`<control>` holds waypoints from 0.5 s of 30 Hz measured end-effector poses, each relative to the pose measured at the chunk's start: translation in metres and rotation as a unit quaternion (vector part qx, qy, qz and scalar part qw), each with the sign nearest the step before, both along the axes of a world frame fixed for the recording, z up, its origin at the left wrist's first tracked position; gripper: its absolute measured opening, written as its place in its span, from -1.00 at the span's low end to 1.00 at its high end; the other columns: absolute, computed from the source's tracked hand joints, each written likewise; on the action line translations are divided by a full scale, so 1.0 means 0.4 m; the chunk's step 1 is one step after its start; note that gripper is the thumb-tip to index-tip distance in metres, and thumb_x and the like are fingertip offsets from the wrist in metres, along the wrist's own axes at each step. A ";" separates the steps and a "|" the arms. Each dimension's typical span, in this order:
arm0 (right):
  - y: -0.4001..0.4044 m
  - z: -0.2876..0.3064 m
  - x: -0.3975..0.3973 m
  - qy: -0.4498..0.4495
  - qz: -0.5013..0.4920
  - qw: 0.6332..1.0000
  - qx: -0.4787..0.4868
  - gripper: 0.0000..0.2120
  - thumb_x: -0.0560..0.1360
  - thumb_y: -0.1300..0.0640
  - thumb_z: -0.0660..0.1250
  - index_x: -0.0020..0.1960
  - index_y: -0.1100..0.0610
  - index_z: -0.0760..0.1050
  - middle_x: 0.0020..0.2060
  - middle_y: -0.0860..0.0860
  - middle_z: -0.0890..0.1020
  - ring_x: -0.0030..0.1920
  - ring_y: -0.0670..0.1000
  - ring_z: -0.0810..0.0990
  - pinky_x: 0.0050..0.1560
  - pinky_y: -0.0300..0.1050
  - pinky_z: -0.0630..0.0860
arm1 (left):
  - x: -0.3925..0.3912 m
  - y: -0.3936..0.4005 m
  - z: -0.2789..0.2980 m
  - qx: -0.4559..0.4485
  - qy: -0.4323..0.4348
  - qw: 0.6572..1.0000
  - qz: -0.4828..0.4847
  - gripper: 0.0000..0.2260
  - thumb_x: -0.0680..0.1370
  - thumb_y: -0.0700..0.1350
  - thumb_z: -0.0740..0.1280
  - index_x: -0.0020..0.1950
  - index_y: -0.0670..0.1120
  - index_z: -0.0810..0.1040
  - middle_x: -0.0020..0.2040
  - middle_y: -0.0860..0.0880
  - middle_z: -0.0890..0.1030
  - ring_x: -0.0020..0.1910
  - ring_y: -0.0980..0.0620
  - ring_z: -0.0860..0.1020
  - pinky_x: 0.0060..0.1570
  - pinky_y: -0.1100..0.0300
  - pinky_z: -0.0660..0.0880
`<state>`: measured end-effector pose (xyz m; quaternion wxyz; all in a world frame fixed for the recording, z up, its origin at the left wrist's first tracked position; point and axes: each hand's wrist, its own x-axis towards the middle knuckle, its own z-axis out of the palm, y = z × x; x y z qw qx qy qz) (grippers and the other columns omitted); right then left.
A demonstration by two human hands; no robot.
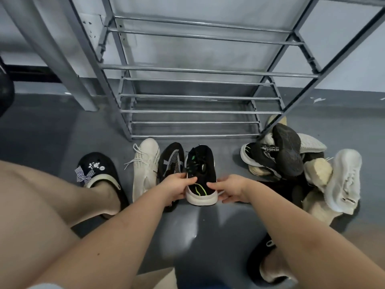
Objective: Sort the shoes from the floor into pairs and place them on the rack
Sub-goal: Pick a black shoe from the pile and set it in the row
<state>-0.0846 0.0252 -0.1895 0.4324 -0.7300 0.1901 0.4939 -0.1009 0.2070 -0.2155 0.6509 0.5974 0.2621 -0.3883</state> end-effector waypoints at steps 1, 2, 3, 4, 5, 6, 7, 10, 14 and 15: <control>-0.005 -0.011 0.001 -0.001 -0.007 1.000 -0.005 -0.71 0.52 -0.01 0.35 0.16 0.12 0.50 -0.08 0.00 0.61 -0.22 -0.06 0.54 -0.05 -0.17 0.49 | 0.003 -0.005 -0.012 -0.004 0.005 1.000 0.001 -0.73 0.56 -0.13 0.32 0.26 -0.10 0.52 0.15 -0.06 0.62 0.06 0.02 0.59 -0.17 0.25 0.51; -0.010 -0.020 0.001 -0.001 -0.013 1.000 -0.010 -0.71 0.51 0.00 0.35 0.16 0.12 0.50 -0.10 0.00 0.62 -0.22 -0.06 0.54 -0.05 -0.17 0.50 | 0.007 -0.010 -0.025 -0.006 0.009 1.000 0.004 -0.72 0.56 -0.15 0.32 0.27 -0.10 0.51 0.15 -0.07 0.62 0.07 0.01 0.58 -0.13 0.24 0.52; -0.015 -0.028 0.003 -0.002 -0.020 1.000 -0.012 -0.72 0.51 0.00 0.36 0.16 0.12 0.50 -0.13 -0.01 0.61 -0.22 -0.05 0.54 -0.04 -0.17 0.50 | 0.009 -0.016 -0.036 -0.005 0.011 1.000 0.004 -0.71 0.56 -0.16 0.32 0.28 -0.10 0.50 0.16 -0.07 0.61 0.08 0.00 0.58 -0.09 0.22 0.52; -0.019 -0.035 0.005 -0.005 -0.025 1.000 -0.013 -0.72 0.51 0.01 0.36 0.16 0.11 0.51 -0.16 -0.02 0.61 -0.22 -0.05 0.53 -0.04 -0.18 0.49 | 0.013 -0.022 -0.046 -0.002 0.012 1.000 0.004 -0.70 0.56 -0.16 0.31 0.29 -0.11 0.49 0.17 -0.07 0.61 0.10 0.00 0.57 -0.04 0.21 0.52; -0.023 -0.043 0.008 -0.011 -0.028 0.999 -0.013 -0.72 0.51 0.02 0.36 0.17 0.11 0.52 -0.17 -0.03 0.61 -0.22 -0.06 0.53 -0.07 -0.20 0.49 | 0.017 -0.028 -0.056 0.002 0.013 1.000 0.005 -0.69 0.56 -0.17 0.31 0.31 -0.11 0.48 0.19 -0.08 0.60 0.12 -0.01 0.56 0.02 0.18 0.51; -0.027 -0.053 0.011 -0.019 -0.030 0.999 -0.015 -0.71 0.52 0.03 0.36 0.19 0.12 0.52 -0.17 -0.02 0.61 -0.24 -0.07 0.53 -0.11 -0.22 0.48 | 0.021 -0.035 -0.063 0.005 0.014 1.000 0.007 -0.68 0.56 -0.19 0.30 0.33 -0.11 0.46 0.20 -0.09 0.59 0.15 -0.02 0.55 0.07 0.16 0.50; -0.029 -0.064 0.015 -0.029 -0.032 0.999 -0.021 -0.69 0.52 0.04 0.36 0.22 0.12 0.51 -0.17 -0.01 0.60 -0.25 -0.07 0.52 -0.15 -0.24 0.46 | 0.026 -0.041 -0.068 0.006 0.014 1.000 0.012 -0.66 0.57 -0.21 0.29 0.34 -0.11 0.45 0.22 -0.10 0.58 0.18 -0.04 0.55 0.08 0.15 0.48; -0.031 -0.094 0.029 -0.058 -0.043 0.997 -0.037 -0.62 0.52 0.07 0.35 0.32 0.11 0.45 -0.20 0.00 0.57 -0.30 -0.08 0.47 -0.23 -0.27 0.42 | 0.047 -0.061 -0.077 0.008 0.017 0.999 0.033 -0.62 0.57 -0.26 0.26 0.39 -0.11 0.38 0.27 -0.14 0.53 0.23 -0.09 0.52 0.04 0.13 0.45; -0.028 -0.119 0.049 -0.075 -0.075 0.994 -0.025 -0.60 0.55 0.19 0.32 0.37 0.22 0.40 -0.29 -0.03 0.51 -0.38 -0.14 0.44 -0.52 -0.44 0.38 | 0.079 -0.074 -0.096 0.028 0.021 0.998 0.054 -0.56 0.56 -0.28 0.27 0.42 -0.06 0.36 0.29 -0.13 0.52 0.24 -0.13 0.51 0.08 0.03 0.50; -0.030 -0.124 0.052 -0.077 -0.072 0.994 -0.023 -0.59 0.55 0.20 0.32 0.37 0.23 0.39 -0.29 -0.03 0.52 -0.38 -0.14 0.45 -0.53 -0.46 0.37 | 0.083 -0.074 -0.103 0.038 0.020 0.998 0.052 -0.57 0.56 -0.28 0.28 0.42 -0.05 0.37 0.28 -0.13 0.52 0.23 -0.13 0.51 0.11 0.00 0.50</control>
